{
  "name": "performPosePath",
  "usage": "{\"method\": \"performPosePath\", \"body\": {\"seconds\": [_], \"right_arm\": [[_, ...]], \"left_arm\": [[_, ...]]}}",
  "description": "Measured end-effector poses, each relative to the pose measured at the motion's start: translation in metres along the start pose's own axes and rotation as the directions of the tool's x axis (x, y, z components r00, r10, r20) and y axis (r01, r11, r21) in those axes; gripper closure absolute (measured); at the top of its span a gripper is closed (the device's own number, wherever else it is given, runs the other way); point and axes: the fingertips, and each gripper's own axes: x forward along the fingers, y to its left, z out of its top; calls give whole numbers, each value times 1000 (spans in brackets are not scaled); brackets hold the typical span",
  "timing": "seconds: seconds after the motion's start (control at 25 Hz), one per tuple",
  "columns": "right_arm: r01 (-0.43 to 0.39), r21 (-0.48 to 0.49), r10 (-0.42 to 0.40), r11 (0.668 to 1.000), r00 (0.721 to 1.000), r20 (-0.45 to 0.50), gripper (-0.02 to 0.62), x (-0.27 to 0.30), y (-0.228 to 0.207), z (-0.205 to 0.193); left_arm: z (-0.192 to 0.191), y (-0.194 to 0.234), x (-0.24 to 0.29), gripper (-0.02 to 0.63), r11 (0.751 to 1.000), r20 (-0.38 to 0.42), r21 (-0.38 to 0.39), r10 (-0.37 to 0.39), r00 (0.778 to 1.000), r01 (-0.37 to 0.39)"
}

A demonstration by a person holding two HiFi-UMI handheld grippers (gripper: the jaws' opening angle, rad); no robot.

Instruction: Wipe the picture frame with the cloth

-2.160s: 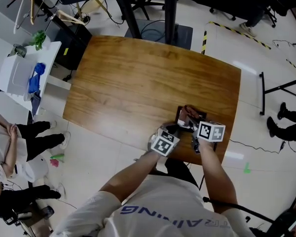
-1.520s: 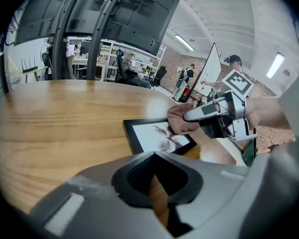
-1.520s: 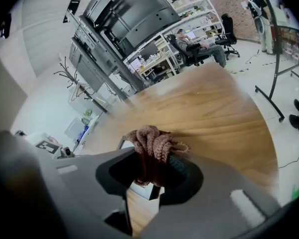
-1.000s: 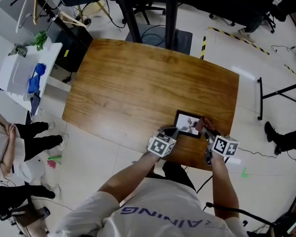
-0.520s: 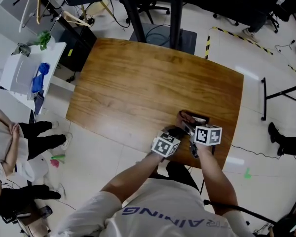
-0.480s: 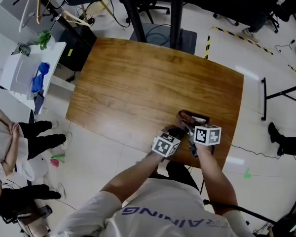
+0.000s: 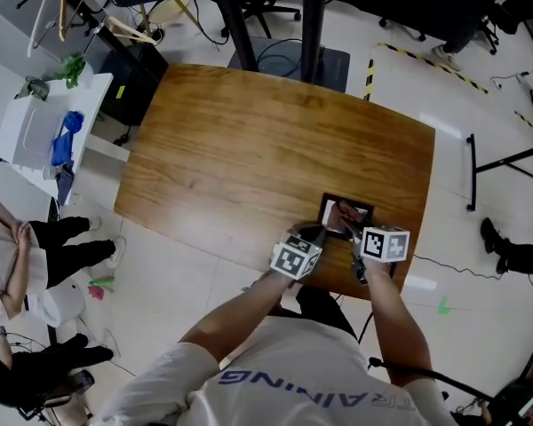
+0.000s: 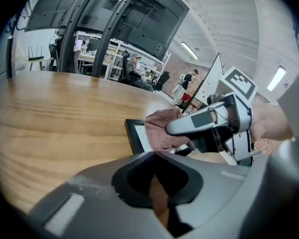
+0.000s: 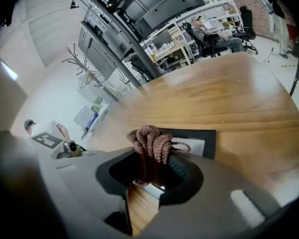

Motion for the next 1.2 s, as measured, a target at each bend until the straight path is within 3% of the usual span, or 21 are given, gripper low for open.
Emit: {"method": "performPosePath", "body": {"seconds": [0.44,0.88,1.08,1.2], "right_arm": [[49,37,-49,998,999,10,479,-48,-48,-14],[9,109,-19,994,996,84,477,-54,-60,-20],[11,90,-18,996,997,80,477,-55,-59,-18],[10,95,-18,995,996,86,477,-54,-59,-18]], "left_arm": [[-2,0,1,600,1000,-17,27,9,1000,-9],[-5,2,2,600,997,-31,75,6,1000,-4],[26,18,1,598,996,6,88,-10,1000,9],[43,35,12,598,995,-12,96,-17,1000,18]]}}
